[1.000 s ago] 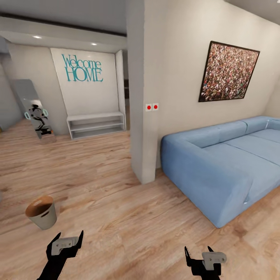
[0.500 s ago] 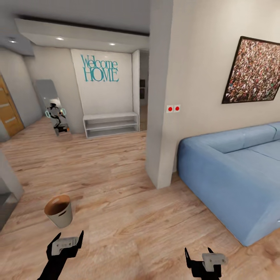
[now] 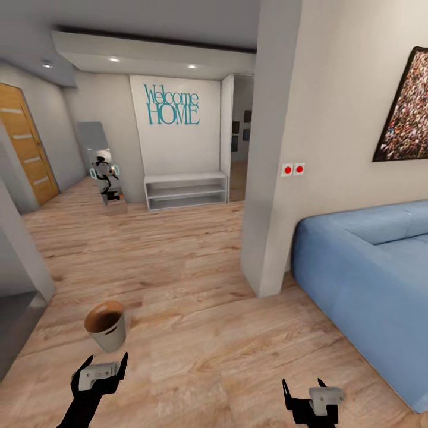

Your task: Put the three can of soda from the living room inside the tash can in the kitchen.

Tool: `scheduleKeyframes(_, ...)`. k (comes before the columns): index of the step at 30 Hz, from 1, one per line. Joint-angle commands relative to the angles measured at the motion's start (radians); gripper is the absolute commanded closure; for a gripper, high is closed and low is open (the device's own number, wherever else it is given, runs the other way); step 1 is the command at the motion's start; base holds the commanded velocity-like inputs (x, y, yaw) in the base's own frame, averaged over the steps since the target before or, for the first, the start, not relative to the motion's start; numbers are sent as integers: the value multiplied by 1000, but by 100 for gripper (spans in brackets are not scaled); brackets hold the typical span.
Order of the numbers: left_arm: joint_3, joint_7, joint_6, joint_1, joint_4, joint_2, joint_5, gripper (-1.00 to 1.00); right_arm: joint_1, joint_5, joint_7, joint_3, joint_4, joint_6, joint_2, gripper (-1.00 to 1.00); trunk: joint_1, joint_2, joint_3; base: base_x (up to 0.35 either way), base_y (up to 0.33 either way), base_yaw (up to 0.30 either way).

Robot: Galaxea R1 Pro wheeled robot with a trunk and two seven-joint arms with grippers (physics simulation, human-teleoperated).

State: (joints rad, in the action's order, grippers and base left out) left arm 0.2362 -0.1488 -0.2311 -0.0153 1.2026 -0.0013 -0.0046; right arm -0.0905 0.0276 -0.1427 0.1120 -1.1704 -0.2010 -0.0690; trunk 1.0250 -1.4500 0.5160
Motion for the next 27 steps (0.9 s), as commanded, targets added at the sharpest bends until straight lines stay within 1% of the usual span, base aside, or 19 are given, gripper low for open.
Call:
scheduleKeyframes(1, 0, 0, 0, 0, 0, 0, 0, -100, 0, 0, 0, 0, 0, 0, 0, -100, 0, 0, 0, 226, 109, 139)
scheduleKeyframes(12, 0, 0, -1, 0, 0, 2, 0, -100, 0, 0, 0, 0, 0, 0, 0, -100, 0, 0, 0, 228, 100, 100)
scheduleKeyframes(27, 0, 0, -1, 0, 0, 1, 0, -100, 1, 0, 0, 0, 1, 0, 1, -100, 0, 0, 0, 225, 27, 239)
